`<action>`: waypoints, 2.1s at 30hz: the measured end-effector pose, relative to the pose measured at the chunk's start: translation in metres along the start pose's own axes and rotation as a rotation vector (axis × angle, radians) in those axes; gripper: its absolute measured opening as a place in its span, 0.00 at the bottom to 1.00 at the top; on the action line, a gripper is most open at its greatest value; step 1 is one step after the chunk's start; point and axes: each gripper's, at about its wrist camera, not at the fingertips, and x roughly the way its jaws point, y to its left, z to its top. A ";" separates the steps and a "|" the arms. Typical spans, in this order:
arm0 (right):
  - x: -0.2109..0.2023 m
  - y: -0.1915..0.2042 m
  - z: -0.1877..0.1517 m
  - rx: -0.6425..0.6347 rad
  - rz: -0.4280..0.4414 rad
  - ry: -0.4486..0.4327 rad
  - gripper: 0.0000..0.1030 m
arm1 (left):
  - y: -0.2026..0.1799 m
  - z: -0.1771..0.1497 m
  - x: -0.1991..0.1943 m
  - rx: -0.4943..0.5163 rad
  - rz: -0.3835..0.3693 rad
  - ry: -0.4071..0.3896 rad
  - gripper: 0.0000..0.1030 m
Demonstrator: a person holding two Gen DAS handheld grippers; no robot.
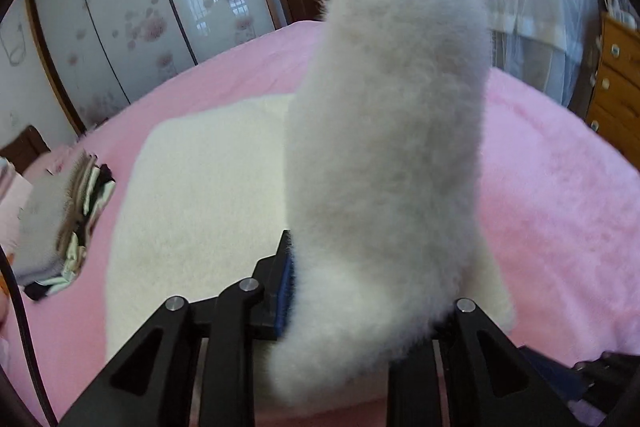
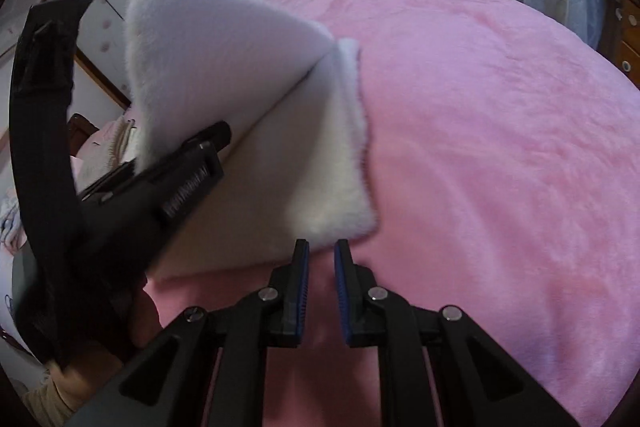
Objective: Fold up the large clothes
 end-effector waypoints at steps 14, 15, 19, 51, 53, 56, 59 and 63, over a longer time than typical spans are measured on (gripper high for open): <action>-0.054 -0.010 0.036 -0.002 -0.002 -0.078 0.29 | 0.079 0.008 -0.064 -0.258 -0.416 0.096 0.81; -0.061 -0.008 0.040 -0.004 0.017 -0.090 0.39 | 0.089 0.005 -0.070 -0.272 -0.404 0.097 0.81; -0.081 0.008 0.065 -0.032 0.094 -0.129 0.46 | 0.130 -0.006 -0.079 -0.346 -0.296 0.097 0.81; 0.035 0.004 0.037 -0.132 -0.106 0.051 0.10 | 0.168 -0.049 0.017 -0.329 -0.153 0.248 0.82; 0.029 0.013 0.038 -0.172 -0.134 0.058 0.12 | 0.169 -0.045 0.012 -0.311 -0.153 0.258 0.82; 0.002 0.030 0.051 -0.205 -0.165 0.047 0.20 | 0.170 -0.031 -0.002 -0.247 -0.145 0.250 0.82; -0.030 0.043 0.076 -0.238 -0.104 -0.046 0.36 | 0.178 -0.006 -0.010 -0.215 -0.157 0.213 0.82; -0.021 0.065 0.127 -0.269 -0.044 -0.112 0.40 | 0.187 0.039 0.011 -0.235 -0.158 0.204 0.82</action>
